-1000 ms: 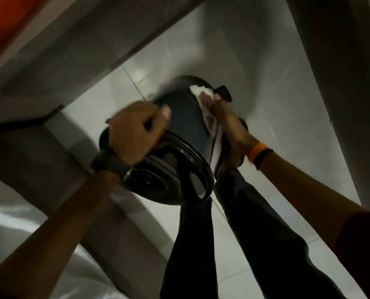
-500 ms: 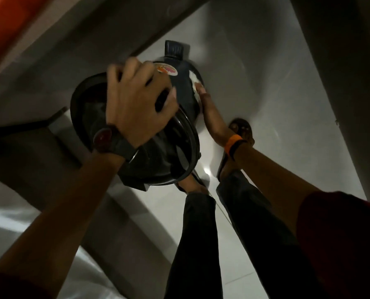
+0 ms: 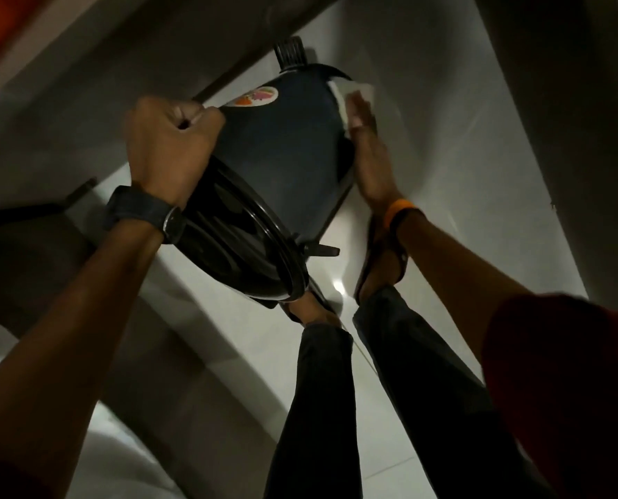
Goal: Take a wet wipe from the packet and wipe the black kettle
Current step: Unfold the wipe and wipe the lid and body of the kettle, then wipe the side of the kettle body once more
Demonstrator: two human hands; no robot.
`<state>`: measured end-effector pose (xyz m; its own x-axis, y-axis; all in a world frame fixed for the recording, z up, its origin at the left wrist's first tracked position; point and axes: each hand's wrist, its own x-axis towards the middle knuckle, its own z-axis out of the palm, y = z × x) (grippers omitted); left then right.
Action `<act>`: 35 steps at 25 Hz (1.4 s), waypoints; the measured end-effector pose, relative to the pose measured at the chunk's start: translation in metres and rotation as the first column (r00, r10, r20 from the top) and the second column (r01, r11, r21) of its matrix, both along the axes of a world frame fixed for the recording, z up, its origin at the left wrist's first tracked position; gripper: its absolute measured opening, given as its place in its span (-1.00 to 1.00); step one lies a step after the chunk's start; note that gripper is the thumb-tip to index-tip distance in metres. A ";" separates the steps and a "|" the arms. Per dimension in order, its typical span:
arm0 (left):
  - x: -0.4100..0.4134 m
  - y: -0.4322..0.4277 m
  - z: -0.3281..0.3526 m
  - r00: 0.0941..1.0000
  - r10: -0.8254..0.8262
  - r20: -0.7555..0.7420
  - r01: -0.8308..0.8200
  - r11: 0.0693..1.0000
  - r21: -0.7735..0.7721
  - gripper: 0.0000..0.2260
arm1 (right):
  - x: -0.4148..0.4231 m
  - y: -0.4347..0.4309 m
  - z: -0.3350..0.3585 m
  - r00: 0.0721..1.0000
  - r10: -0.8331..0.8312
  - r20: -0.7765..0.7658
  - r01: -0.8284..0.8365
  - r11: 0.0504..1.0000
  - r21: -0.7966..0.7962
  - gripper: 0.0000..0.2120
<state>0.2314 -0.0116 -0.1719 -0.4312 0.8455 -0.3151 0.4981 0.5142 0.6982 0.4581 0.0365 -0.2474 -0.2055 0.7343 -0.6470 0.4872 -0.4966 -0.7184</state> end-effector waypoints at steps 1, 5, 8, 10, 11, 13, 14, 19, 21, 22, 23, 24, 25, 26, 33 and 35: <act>-0.003 0.002 0.000 1.000 0.017 0.015 -0.017 1.000 0.001 -0.63 | 0.004 0.008 -0.007 0.999 -0.022 0.041 0.023 0.999 -0.035 -0.54; -0.012 0.013 -0.001 0.998 0.037 -0.043 -0.038 0.999 -0.028 -0.61 | -0.015 -0.063 0.041 0.923 0.247 -0.296 -0.200 0.963 0.181 -0.48; -0.015 0.020 0.002 0.998 -0.016 -0.053 0.014 0.999 -0.045 -0.63 | -0.016 -0.079 0.042 0.848 0.379 -0.371 -0.266 0.909 0.321 -0.53; -0.007 0.025 0.008 0.972 -0.188 -0.140 0.193 0.981 0.021 -0.65 | -0.013 -0.039 0.015 0.985 0.051 -0.165 -0.028 0.990 0.139 -0.54; 0.005 0.027 0.014 0.922 -0.308 -0.237 0.328 0.943 0.053 -0.68 | -0.009 -0.020 0.002 0.994 -0.107 -0.034 0.108 0.993 0.051 -0.55; 0.043 0.026 0.021 0.761 -0.526 -0.380 0.574 0.819 0.014 -0.78 | 0.000 -0.006 -0.020 0.954 -0.210 0.213 0.220 0.975 -0.026 -0.61; 0.062 0.021 0.026 0.673 -0.622 -0.400 0.660 0.749 -0.055 -0.77 | 0.003 -0.012 -0.026 0.937 -0.193 0.293 0.219 0.974 -0.058 -0.65; 0.092 -0.044 0.008 0.221 -0.706 -0.673 0.920 0.380 -0.097 -0.87 | 0.032 -0.058 -0.019 0.906 -0.247 0.343 0.322 0.929 -0.183 -0.95; 0.088 -0.065 0.004 0.613 -0.527 -0.589 0.642 0.767 -0.018 -0.47 | 0.039 -0.061 -0.007 0.896 -0.283 0.341 0.349 0.925 -0.149 -0.80; 0.091 -0.074 0.002 0.717 -0.439 -0.542 0.481 0.874 -0.070 -0.27 | 0.039 -0.062 0.001 0.892 -0.315 0.323 0.372 0.919 -0.130 -0.75; 0.097 -0.083 0.000 0.719 -0.441 -0.537 0.441 0.887 -0.139 -0.12 | 0.040 -0.061 0.007 0.891 -0.345 0.294 0.391 0.913 -0.113 -0.74; 0.105 -0.092 -0.002 0.651 -0.524 -0.549 0.498 0.841 -0.212 -0.02 | 0.041 -0.060 0.013 0.894 -0.367 0.257 0.402 0.910 -0.103 -0.76; 0.112 -0.100 -0.007 0.574 -0.610 -0.547 0.578 0.774 -0.256 0.03 | 0.042 -0.058 0.018 0.899 -0.374 0.226 0.403 0.911 -0.093 -0.79; 0.116 -0.105 -0.013 0.517 -0.667 -0.537 0.644 0.716 -0.271 0.06 | 0.044 -0.056 0.025 0.903 -0.381 0.201 0.406 0.908 -0.102 -0.81; 0.146 -0.116 -0.032 0.514 -0.641 -0.570 0.592 0.746 -0.305 0.06 | 0.076 -0.053 0.046 0.911 -0.326 0.253 0.352 0.934 -0.064 -0.92; 0.151 -0.109 -0.025 0.544 -0.642 -0.539 0.576 0.754 -0.317 0.09 | 0.085 -0.063 0.048 0.908 -0.253 0.334 0.276 0.961 -0.024 -0.82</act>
